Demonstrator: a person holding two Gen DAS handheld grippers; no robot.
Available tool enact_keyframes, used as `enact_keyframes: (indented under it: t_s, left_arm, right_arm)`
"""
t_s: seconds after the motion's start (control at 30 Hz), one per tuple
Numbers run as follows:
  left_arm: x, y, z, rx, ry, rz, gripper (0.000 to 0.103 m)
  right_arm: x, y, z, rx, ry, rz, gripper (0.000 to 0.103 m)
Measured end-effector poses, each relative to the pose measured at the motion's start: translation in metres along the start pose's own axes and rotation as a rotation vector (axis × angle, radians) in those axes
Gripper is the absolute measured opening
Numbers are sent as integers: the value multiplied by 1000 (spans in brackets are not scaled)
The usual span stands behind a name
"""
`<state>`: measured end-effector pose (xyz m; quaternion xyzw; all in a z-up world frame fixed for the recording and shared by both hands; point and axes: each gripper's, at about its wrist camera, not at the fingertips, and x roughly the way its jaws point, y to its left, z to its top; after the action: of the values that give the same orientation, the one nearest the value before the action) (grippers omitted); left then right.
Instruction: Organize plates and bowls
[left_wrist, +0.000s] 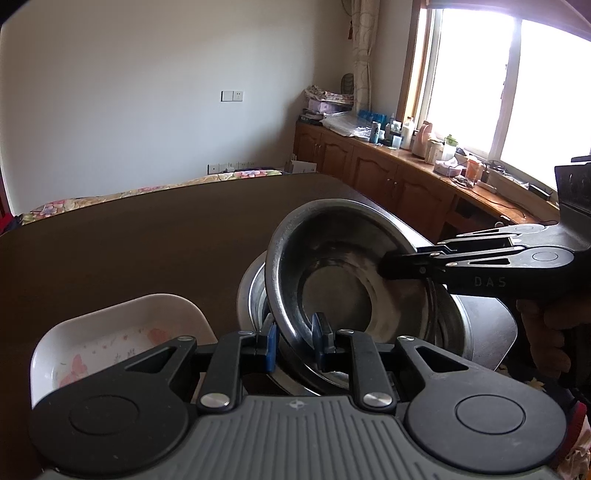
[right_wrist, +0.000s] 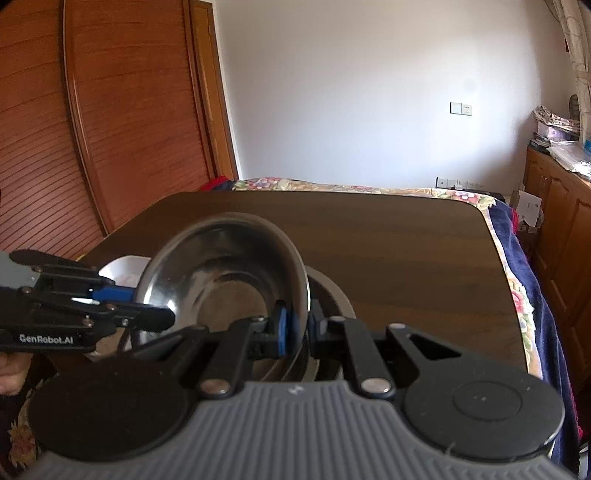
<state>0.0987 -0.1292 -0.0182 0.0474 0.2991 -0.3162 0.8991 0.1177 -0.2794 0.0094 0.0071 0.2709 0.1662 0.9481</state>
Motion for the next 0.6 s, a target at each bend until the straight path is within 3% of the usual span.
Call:
enact_keyframes:
  t_s: [0.6]
  left_arm:
    - [-5,4,-3,-1,-22,14,50]
  right_arm:
    - [0,6,-7,-37,2,-7,15]
